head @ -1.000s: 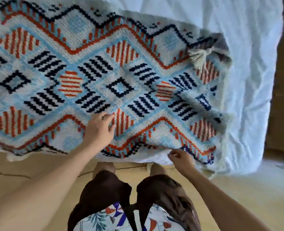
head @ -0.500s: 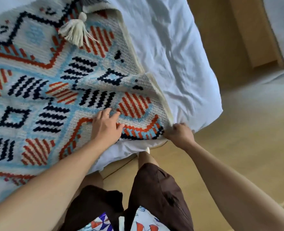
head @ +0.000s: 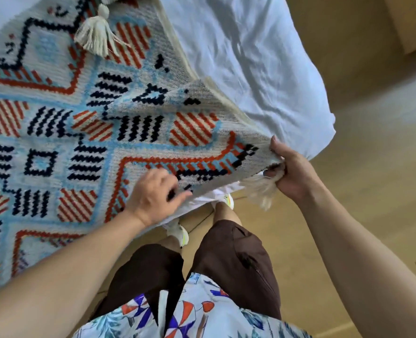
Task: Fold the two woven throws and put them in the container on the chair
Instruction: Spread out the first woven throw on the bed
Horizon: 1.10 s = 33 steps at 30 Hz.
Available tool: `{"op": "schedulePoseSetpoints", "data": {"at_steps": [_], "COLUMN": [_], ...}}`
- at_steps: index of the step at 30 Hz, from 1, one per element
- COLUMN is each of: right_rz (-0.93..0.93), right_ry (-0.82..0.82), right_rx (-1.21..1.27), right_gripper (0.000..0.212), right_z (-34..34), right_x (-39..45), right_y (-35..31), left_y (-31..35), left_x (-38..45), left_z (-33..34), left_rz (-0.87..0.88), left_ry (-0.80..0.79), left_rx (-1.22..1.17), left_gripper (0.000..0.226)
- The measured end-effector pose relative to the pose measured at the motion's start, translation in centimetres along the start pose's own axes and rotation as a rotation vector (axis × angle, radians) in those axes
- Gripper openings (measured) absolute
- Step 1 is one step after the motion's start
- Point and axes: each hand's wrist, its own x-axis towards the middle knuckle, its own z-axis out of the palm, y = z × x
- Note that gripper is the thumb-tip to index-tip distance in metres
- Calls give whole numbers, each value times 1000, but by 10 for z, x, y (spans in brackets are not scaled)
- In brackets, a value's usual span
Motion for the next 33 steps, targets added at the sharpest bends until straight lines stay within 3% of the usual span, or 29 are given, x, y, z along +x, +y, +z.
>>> {"op": "schedulePoseSetpoints", "data": {"at_steps": [3,7,9,11,12,17,25,33], "right_rz": [-8,-249,-105,123,149,-98,-501,-873], "right_ry": [10,458,539,462,428,347,57,152], "right_rx": [-201,-955,-1353,-1737,-1830,-1746,-1611,-1824], "right_gripper": [16,27,31,38,42,53,58,69], "right_z": [-4,-30,-41,-43,-38,44,217,352], "right_x": [-2,-6,-12,-15,-15,7,108,251], "right_y": [-6,-7,-2,10,13,-11,-93,-162], "left_y": [12,13,11,5,0,-31,-103,-173], "left_x": [-31,-33,-22,-8,0,36,95,152], "left_z": [22,27,19,9,3,-30,-79,-86], "left_rz": [-16,-326,-413,-459,-479,-596,-787,-852], "left_ry": [-158,-216,-256,-291,-297,-249,-172,-98], "left_rx": [-6,-45,-56,-47,-53,-148,-249,-266], "left_gripper": [39,43,42,47,49,52,65,71]}}
